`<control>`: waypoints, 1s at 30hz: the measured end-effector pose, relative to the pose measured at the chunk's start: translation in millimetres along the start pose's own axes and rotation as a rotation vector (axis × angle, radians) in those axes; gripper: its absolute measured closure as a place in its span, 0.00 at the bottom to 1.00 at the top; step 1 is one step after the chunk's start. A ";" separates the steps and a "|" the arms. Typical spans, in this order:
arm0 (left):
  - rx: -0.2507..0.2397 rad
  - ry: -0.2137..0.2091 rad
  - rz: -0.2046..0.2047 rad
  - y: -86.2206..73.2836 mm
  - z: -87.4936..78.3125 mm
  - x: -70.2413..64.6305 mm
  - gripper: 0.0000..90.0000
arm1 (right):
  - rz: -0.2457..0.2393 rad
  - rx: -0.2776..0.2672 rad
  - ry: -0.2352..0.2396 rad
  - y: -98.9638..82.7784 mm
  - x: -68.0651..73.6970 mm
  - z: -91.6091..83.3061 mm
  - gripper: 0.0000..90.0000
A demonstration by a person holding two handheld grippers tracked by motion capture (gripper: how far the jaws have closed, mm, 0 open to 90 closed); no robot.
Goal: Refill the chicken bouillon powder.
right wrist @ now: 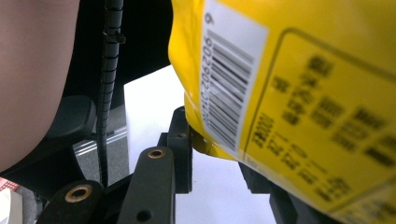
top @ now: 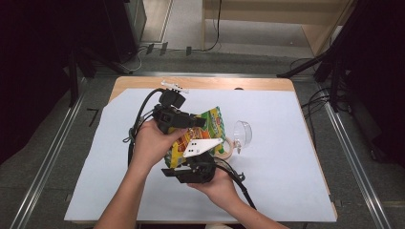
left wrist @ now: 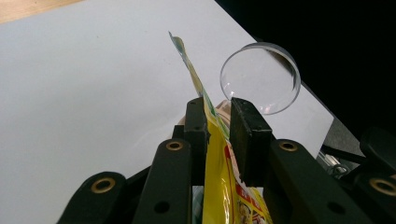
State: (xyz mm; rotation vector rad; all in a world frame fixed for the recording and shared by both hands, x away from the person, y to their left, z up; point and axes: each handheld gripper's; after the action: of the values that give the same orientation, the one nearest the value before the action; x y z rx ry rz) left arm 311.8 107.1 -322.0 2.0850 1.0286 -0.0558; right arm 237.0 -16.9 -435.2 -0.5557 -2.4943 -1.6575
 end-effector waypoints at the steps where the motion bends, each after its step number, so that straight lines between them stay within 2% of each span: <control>1: 0.000 -0.001 -0.001 0.1 0.3 0.5 0.86 | 0.001 0.001 0.000 0.1 0.0 -0.2 0.78; 12: 0.009 -0.021 -0.013 1.8 2.5 5.2 0.86 | 0.009 0.003 0.000 0.8 -0.4 -1.3 0.78; 30: 0.007 -0.020 -0.010 2.4 2.9 3.7 0.86 | 0.012 0.001 -0.001 0.8 -0.3 -2.1 0.78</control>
State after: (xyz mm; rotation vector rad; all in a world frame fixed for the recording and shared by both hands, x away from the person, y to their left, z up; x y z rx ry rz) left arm 316.7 106.7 -323.8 2.0814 1.0281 -0.0847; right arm 237.3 -18.6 -433.7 -0.5705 -2.4870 -1.6515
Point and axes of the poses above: each handheld gripper's, and its own axes: z roughly forward along the jaws, y roughly out of its top, x roughly to its left, and after that the axes turned 1 degree about -z, right-handed
